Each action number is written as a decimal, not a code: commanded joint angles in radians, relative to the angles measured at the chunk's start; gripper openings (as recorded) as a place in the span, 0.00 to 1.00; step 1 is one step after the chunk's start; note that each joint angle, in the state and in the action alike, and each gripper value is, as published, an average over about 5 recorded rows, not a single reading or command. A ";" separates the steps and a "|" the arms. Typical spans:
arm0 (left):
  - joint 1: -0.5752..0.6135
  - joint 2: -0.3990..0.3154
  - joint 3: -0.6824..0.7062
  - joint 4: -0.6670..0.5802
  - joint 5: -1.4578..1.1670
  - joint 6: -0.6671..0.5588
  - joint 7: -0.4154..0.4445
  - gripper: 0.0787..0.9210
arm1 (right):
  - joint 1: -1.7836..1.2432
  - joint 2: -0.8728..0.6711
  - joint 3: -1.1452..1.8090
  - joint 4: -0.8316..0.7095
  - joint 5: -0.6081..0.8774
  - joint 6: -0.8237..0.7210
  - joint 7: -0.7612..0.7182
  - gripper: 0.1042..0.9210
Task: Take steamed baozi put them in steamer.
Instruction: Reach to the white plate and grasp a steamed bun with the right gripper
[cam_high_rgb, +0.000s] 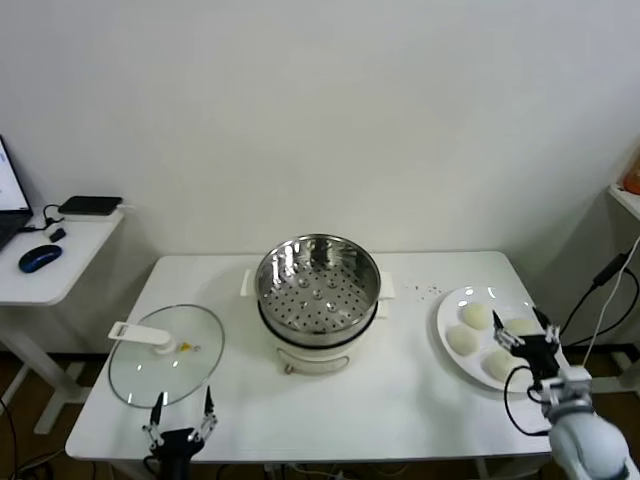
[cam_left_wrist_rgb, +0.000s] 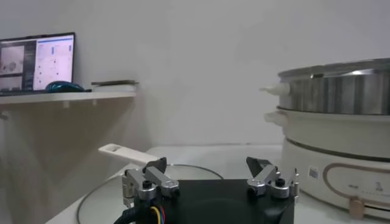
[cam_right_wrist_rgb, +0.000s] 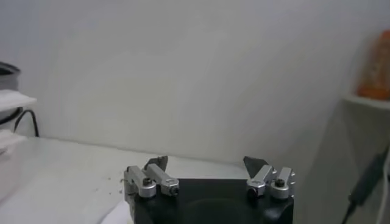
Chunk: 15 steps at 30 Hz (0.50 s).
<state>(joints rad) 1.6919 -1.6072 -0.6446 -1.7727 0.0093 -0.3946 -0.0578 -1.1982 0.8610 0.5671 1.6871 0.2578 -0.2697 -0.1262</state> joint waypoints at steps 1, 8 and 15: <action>-0.002 0.010 0.001 0.003 0.003 -0.002 0.001 0.88 | 0.284 -0.355 -0.208 -0.032 -0.235 -0.294 -0.371 0.88; -0.013 0.011 0.014 0.024 0.025 -0.018 0.002 0.88 | 0.523 -0.519 -0.493 -0.128 -0.372 -0.115 -0.629 0.88; -0.017 0.013 0.027 0.024 0.037 -0.022 0.006 0.88 | 0.709 -0.567 -0.764 -0.245 -0.501 0.050 -0.833 0.88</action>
<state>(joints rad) 1.6747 -1.5972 -0.6216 -1.7530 0.0368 -0.4140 -0.0523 -0.7511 0.4526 0.1227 1.5481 -0.0697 -0.3111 -0.6633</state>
